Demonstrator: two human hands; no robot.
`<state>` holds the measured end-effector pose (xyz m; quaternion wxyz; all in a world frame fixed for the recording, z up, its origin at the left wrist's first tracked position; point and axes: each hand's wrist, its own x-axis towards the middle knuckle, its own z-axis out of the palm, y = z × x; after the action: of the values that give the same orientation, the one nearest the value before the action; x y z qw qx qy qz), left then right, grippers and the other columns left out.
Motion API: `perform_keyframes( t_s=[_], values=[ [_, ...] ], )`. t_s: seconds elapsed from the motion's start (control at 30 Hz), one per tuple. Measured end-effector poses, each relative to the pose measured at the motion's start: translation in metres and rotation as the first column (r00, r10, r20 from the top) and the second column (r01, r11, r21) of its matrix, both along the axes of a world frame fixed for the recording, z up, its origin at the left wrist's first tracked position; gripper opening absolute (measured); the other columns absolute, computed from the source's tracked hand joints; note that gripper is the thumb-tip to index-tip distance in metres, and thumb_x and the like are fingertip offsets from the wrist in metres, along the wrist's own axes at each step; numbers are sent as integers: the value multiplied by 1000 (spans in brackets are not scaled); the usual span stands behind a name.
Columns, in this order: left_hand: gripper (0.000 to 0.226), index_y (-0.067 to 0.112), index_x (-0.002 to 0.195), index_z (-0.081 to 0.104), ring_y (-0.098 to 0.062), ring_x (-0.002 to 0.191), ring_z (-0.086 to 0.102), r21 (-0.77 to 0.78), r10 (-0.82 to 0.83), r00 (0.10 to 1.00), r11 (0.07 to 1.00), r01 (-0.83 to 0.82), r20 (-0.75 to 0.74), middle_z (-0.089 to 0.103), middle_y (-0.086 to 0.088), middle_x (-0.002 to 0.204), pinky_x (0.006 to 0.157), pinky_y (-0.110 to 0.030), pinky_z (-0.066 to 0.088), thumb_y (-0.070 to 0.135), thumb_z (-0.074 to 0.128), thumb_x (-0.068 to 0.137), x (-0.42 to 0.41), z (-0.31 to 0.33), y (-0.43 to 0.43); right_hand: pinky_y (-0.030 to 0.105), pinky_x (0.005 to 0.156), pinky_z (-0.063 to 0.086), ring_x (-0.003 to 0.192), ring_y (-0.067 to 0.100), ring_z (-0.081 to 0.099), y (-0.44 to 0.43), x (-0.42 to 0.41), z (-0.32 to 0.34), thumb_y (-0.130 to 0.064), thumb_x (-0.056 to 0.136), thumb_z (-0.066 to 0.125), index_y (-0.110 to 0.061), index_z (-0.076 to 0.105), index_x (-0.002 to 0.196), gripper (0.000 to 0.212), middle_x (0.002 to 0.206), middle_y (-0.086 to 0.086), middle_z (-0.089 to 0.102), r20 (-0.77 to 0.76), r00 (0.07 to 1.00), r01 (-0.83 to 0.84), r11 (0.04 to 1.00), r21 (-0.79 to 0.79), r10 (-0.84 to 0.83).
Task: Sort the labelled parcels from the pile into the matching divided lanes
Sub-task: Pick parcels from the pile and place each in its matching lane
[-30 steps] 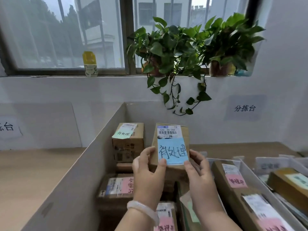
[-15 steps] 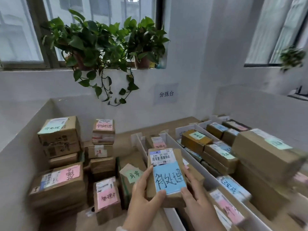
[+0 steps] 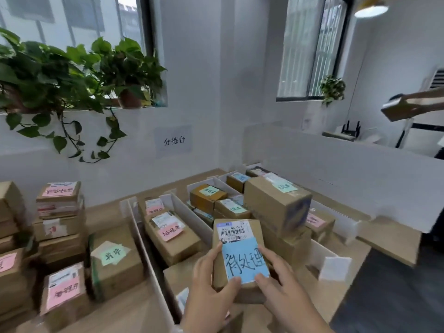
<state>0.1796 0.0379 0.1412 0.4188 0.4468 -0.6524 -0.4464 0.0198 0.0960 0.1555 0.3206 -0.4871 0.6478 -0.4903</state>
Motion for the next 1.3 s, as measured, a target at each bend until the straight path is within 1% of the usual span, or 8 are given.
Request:
perform_keyframes(
  t_s=[0.2,0.33,0.47,0.67,0.8,0.9,1.1,1.3],
  values=[
    [63,57,131,35,4,114,42,13,-163,986,987,163,-27,35,18,136,77,-4,41,26,70,88,-148,7,50,17,85,52,116,-1,53,73,-136,8,-26,92,62,-59,48,123,47,131,-14,52,-39,988,147,989,-23,-148],
    [65,55,127,37,11,113,41,13,-237,971,971,238,-30,39,12,137,88,-3,33,19,71,85,-232,-2,80,4,81,39,117,-5,48,116,-209,3,-22,91,62,-59,47,118,49,128,-18,47,-82,961,261,965,-36,-263],
    [68,46,137,40,11,115,38,25,-302,953,953,302,-3,39,10,138,89,-3,30,18,72,84,-294,-8,93,15,87,44,118,-3,46,138,-265,-5,-21,90,62,-59,46,119,50,128,-18,46,-78,938,337,941,-21,-338],
    [65,46,137,39,14,112,36,72,-364,931,929,363,-1,35,13,132,74,5,34,17,68,88,-360,-21,67,10,82,41,118,0,51,115,-325,-29,-20,92,60,-57,49,117,45,132,-16,47,8,916,401,916,-18,-401],
    [65,51,134,38,11,116,34,73,-357,934,931,357,-20,37,16,132,91,-7,39,21,70,86,-400,-35,23,9,82,41,120,-1,48,72,-363,-33,-23,92,59,-55,46,123,46,132,-18,46,-33,921,388,922,12,-388],
    [63,61,123,38,2,123,34,79,-346,938,935,347,-31,35,25,128,110,-32,39,27,72,83,-433,-40,-15,25,101,42,123,0,47,34,-397,-30,-25,90,62,-59,46,119,47,130,-21,50,-68,918,393,920,10,-391],
    [65,63,123,36,-4,130,33,91,-333,942,938,336,-42,34,17,136,111,-34,38,28,73,83,-485,-41,-84,33,103,45,120,-2,51,-40,-452,-33,-27,88,62,-62,49,120,49,132,-18,55,-48,919,392,919,41,-390],
    [65,72,119,31,-3,127,39,113,-286,957,951,289,-42,40,22,133,105,-32,44,35,72,84,-526,-45,-124,17,81,50,115,-1,55,-95,-504,-32,-22,92,59,-57,49,123,48,128,-14,55,-20,946,324,944,63,-323]
  ],
)
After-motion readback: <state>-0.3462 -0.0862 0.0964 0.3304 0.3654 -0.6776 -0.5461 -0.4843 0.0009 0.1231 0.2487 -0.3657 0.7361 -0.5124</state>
